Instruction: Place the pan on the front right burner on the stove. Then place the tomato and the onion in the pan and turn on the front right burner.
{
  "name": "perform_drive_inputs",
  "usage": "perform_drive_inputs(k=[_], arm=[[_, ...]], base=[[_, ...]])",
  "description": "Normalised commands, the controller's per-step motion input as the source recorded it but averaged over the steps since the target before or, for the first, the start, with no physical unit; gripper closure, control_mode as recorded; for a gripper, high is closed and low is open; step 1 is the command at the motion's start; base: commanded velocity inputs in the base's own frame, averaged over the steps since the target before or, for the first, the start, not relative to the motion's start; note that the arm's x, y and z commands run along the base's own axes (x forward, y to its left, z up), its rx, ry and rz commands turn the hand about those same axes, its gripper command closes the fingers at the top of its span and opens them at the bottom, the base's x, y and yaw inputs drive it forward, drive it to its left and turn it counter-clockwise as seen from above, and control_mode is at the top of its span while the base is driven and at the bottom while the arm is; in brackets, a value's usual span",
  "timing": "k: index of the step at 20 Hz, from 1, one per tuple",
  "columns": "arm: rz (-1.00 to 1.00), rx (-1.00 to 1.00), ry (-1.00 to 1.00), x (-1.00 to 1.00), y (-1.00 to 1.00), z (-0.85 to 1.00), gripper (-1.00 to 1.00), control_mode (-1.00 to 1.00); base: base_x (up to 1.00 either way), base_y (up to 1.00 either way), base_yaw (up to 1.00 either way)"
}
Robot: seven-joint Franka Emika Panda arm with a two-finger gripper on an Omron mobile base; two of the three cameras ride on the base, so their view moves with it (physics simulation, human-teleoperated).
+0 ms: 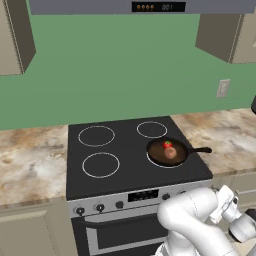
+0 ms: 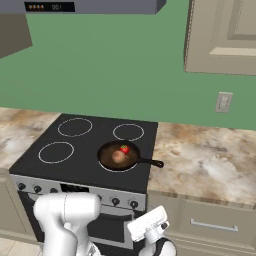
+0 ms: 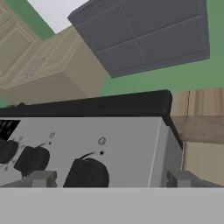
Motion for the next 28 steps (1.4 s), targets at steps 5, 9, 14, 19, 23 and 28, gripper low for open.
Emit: perform_drive_inputs(k=[5, 9, 14, 19, 23, 28], arm=[[0.03, 0.00, -0.01, 0.00, 0.15, 0.15, -1.00, -1.00], [0.02, 0.00, 0.00, 0.00, 0.12, -0.01, -1.00, -1.00], [0.01, 0.00, 0.00, 0.01, 0.08, -0.07, -1.00, -1.00], [0.02, 0.04, 0.01, 0.03, 0.36, -0.05, -1.00, -1.00], [0.03, 0.02, 0.00, 0.09, 0.53, -0.01, -1.00, -1.00], [0.02, 0.02, 0.00, 0.39, 0.49, 0.00, -1.00, -1.00]], base=[[0.00, 0.00, 0.00], [0.00, 0.00, 0.00], [0.00, 0.00, 0.00], [0.00, 0.00, 0.00], [0.00, 0.00, 0.00], [0.00, 0.00, 0.00]])
